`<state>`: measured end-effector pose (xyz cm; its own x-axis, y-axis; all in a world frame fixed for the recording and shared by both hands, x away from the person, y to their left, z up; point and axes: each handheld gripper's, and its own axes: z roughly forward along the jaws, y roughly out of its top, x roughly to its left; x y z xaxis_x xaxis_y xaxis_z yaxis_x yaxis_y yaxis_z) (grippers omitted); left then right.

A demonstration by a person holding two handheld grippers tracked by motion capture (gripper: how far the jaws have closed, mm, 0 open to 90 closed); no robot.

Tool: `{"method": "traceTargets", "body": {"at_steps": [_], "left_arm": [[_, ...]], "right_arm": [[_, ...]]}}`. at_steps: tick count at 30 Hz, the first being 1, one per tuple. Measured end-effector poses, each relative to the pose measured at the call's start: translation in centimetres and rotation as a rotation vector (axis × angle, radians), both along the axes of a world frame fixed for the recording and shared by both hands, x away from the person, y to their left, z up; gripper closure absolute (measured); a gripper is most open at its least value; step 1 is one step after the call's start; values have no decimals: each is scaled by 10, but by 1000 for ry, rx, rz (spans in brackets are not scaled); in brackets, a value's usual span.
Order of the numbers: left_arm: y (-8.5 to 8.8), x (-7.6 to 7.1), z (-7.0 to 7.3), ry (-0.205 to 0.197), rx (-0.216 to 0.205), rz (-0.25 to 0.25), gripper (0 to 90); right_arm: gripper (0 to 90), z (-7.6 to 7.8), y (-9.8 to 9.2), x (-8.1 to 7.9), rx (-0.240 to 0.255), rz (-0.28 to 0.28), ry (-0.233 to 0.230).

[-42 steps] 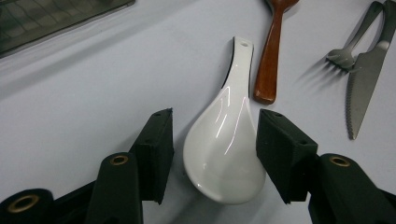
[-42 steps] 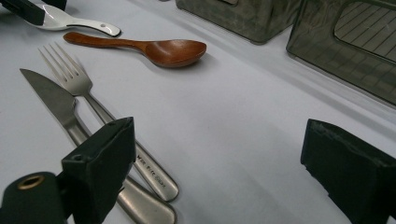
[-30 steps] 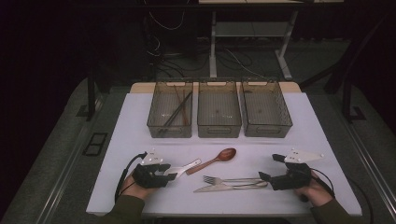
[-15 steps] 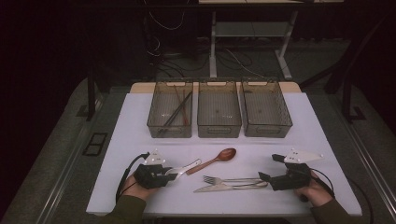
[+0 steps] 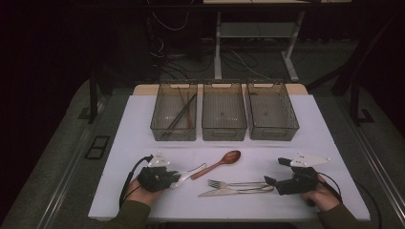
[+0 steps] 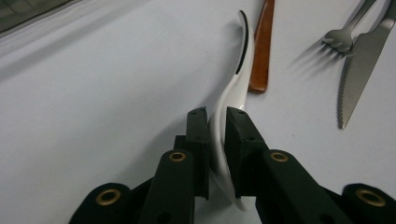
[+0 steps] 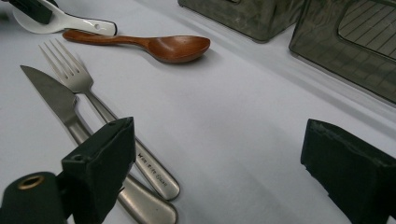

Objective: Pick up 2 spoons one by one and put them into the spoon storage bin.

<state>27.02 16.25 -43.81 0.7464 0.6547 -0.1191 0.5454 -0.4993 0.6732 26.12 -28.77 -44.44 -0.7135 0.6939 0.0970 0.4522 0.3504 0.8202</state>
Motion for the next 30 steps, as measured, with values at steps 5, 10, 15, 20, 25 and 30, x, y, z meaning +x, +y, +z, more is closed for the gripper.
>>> {"method": "traceTargets", "body": {"at_steps": [5, 10, 15, 20, 25, 30], "left_arm": [[-1, 0, 1, -10, 9, -7, 806], [0, 1, 1, -5, 5, -2, 807], [0, 1, 2, -13, 9, 15, 807], [3, 1, 4, -25, 11, 23, 807], [6, 1, 7, -45, 9, 29, 807], [9, 2, 10, -60, -6, 30, 807]], "right_arm": [[101, 0, 0, 0, 1, 0, 1], [102, 0, 0, 0, 1, 1, 0], [102, 0, 0, 0, 2, -1, 1], [102, 1, 2, 0, 4, -9, -1], [101, 0, 6, -1, 6, -5, -1], [101, 0, 7, 0, 3, -2, -2]]}}
